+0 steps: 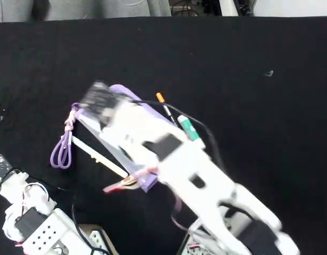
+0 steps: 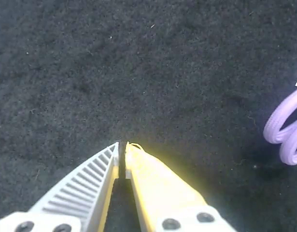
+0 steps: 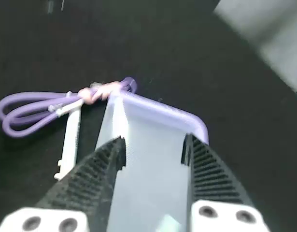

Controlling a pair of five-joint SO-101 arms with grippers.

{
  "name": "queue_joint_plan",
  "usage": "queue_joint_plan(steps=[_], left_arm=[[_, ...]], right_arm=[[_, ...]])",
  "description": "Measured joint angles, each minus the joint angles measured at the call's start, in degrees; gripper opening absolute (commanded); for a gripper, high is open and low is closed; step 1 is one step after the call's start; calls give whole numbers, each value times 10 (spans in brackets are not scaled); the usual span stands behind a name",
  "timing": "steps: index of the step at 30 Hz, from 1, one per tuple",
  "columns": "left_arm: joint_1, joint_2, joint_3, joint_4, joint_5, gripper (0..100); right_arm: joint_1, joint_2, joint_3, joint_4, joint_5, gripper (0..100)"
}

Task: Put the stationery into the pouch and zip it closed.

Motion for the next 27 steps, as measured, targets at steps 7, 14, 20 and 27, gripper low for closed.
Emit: queue_joint_plan(steps=[7, 14, 20, 27], left_arm=[[0, 0, 0, 0, 0, 34], [0, 0, 0, 0, 0, 34], [-4, 0, 0, 0, 0, 34], [-80, 0, 0, -39, 0, 34]], right_arm=[[-18, 236, -209, -1, 3, 194], [-18, 412, -364, 46, 3, 194], [-18, 513, -476, 180, 4, 194], [-35, 600, -604, 287, 4, 194]])
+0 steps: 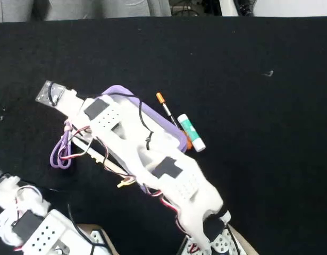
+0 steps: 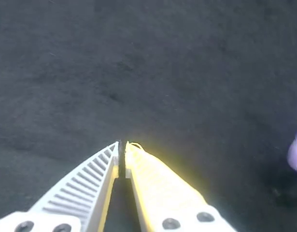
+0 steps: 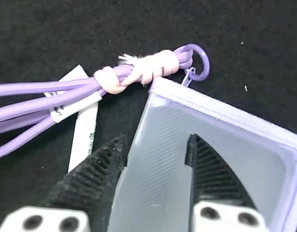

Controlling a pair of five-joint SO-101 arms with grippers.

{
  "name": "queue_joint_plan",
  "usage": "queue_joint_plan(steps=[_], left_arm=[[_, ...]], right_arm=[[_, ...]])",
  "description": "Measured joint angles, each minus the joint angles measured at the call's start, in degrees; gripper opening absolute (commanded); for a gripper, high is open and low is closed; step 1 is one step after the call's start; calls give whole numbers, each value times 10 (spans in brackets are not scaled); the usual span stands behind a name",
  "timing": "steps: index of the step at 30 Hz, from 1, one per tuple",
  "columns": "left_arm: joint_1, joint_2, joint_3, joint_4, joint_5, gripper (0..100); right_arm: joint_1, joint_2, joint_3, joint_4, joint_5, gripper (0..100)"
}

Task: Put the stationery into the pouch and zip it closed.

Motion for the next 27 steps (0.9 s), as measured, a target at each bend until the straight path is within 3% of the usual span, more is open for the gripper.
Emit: queue_joint_plan(steps=[9, 13, 21, 27], left_arm=[[-18, 0, 0, -7, 0, 34], [-18, 0, 0, -7, 0, 34], [-18, 0, 0, -7, 0, 34], [-18, 0, 0, -7, 0, 34]], right_arm=[[-2, 58, -130, 131, 0, 194], [7, 61, -159, 195, 34, 194], [76, 59, -176, 324, 108, 194], [165, 60, -178, 353, 149, 194]])
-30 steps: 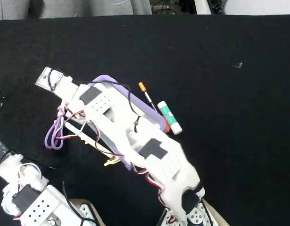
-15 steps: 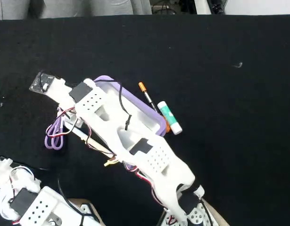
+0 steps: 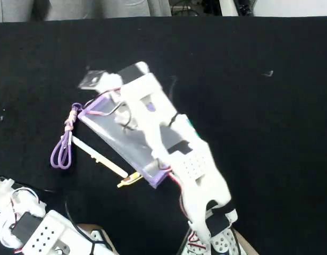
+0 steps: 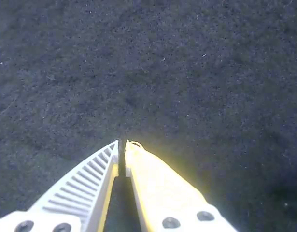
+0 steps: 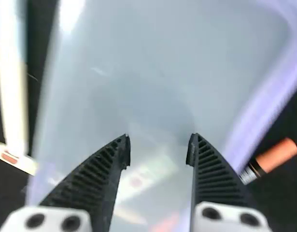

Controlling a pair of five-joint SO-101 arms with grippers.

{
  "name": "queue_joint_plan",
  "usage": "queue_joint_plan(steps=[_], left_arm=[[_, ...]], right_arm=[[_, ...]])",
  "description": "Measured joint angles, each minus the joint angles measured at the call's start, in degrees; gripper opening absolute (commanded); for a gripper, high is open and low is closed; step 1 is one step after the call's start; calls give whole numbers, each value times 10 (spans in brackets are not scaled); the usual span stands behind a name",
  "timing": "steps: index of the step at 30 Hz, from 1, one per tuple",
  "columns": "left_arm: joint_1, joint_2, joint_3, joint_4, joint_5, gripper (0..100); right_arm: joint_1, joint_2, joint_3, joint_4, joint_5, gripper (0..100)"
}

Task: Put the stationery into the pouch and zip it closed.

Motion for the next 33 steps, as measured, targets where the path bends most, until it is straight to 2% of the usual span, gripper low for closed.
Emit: queue_joint_plan(steps=[3, 7, 13, 20, 26, 33], left_arm=[[0, 0, 0, 0, 0, 34], [0, 0, 0, 0, 0, 34], [0, 0, 0, 0, 0, 34], [0, 0, 0, 0, 0, 34], [-1, 0, 0, 0, 0, 34], [-1, 0, 0, 0, 0, 34]], right_arm=[[28, 1, -19, 5, 5, 194], [30, 2, -90, 22, 7, 194], [-35, 18, -240, 14, -43, 194], [-135, 96, -279, -161, -76, 194], [-136, 185, -279, -301, -79, 194], [-138, 234, -279, -375, -81, 194]])
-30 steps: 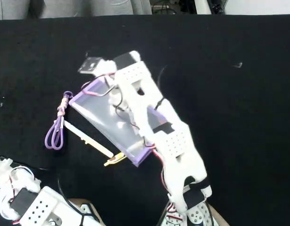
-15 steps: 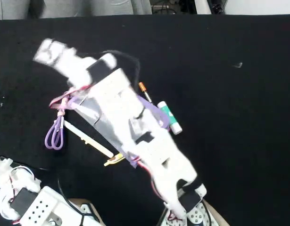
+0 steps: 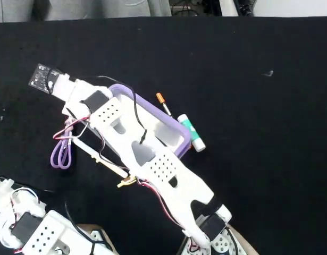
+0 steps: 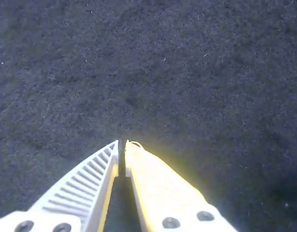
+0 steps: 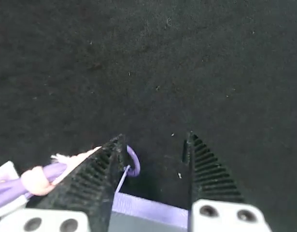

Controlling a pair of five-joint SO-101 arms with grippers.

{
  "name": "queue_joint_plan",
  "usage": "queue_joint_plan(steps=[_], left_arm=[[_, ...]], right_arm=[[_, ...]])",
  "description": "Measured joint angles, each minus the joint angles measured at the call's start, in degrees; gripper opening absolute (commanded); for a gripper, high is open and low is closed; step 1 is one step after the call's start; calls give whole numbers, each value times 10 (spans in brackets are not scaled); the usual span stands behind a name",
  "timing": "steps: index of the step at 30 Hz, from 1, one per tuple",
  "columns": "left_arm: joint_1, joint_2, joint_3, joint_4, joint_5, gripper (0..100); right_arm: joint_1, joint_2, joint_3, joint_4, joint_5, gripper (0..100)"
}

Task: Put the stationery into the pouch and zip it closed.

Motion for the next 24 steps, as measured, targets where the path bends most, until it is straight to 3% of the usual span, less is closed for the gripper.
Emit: queue_joint_plan(steps=[4, 13, 19, 24], left_arm=[[0, 0, 0, 0, 0, 34], [0, 0, 0, 0, 0, 34], [0, 0, 0, 0, 0, 34], [0, 0, 0, 0, 0, 34]], right_arm=[[0, 10, 0, 26, 1, 194], [0, 9, -44, 222, 4, 194], [0, 9, -92, 374, 105, 194], [0, 8, -193, 387, 130, 194]])
